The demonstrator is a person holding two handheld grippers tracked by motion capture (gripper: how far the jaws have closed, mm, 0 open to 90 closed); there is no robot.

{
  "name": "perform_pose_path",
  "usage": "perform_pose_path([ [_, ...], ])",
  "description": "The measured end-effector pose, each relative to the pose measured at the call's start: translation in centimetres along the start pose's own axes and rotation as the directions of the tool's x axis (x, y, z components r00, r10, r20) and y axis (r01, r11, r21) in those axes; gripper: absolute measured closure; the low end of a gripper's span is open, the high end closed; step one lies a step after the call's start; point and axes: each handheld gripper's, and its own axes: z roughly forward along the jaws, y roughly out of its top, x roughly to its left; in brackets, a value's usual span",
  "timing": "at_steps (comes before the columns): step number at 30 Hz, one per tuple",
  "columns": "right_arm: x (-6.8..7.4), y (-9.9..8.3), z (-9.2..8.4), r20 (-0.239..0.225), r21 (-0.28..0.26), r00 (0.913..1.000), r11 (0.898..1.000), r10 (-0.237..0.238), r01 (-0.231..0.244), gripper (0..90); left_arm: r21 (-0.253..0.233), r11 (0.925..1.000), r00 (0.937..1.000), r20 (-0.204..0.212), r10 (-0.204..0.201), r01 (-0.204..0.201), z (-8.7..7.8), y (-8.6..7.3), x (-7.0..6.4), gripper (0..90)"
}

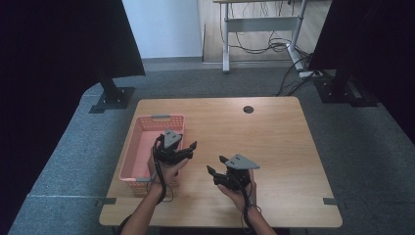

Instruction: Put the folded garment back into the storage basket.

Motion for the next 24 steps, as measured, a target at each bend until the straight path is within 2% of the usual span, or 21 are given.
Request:
perform_pose_path([
  [4, -1.2, -1.0, -1.4, 0.016, 0.027, 0.9999, 1.0, 0.0, 0.0, 39.8, 0.014, 0.9997, 0.999, 0.04, 0.019, -0.019, 0.5, -1.1, -1.7, 35.5],
  [9, -2.6, -2.6, -2.8, 0.041, 0.064, 0.9991, 0.998, 0.01, -0.012, 39.6, 0.032, 0.9981, 0.9943, 0.095, 0.049, -0.052, 0.7, -2.5, -3.7, 34.9],
  [15, -3.7, -5.0, -4.5, 0.06, 0.105, 0.9981, 0.994, 0.015, -0.022, 39.2, 0.036, 0.9962, 0.9832, 0.167, 0.072, -0.08, 0.0, -4.6, -5.8, 34.6],
  [17, -4.0, -5.7, -4.9, 0.062, 0.115, 0.998, 0.993, 0.016, -0.023, 38.9, 0.045, 0.9944, 0.9777, 0.192, 0.085, -0.095, -0.1, -5.3, -6.5, 34.4],
  [18, -4.0, -5.7, -4.9, 0.062, 0.115, 0.998, 0.993, 0.016, -0.023, 38.9, 0.045, 0.9944, 0.9777, 0.192, 0.085, -0.095, -0.1, -5.3, -6.5, 34.1],
  [22, -4.6, -7.1, -5.7, 0.052, 0.113, 0.9976, 0.992, 0.046, -0.052, 37.6, 0.059, 0.9916, 0.9702, 0.221, 0.099, -0.115, -0.3, -6.3, -7.5, 33.2],
  [24, -4.8, -7.4, -5.8, 0.048, 0.112, 0.9973, 0.992, 0.054, -0.06, 37.1, 0.063, 0.9914, 0.969, 0.227, 0.097, -0.114, -0.3, -6.7, -7.7, 33.2],
])
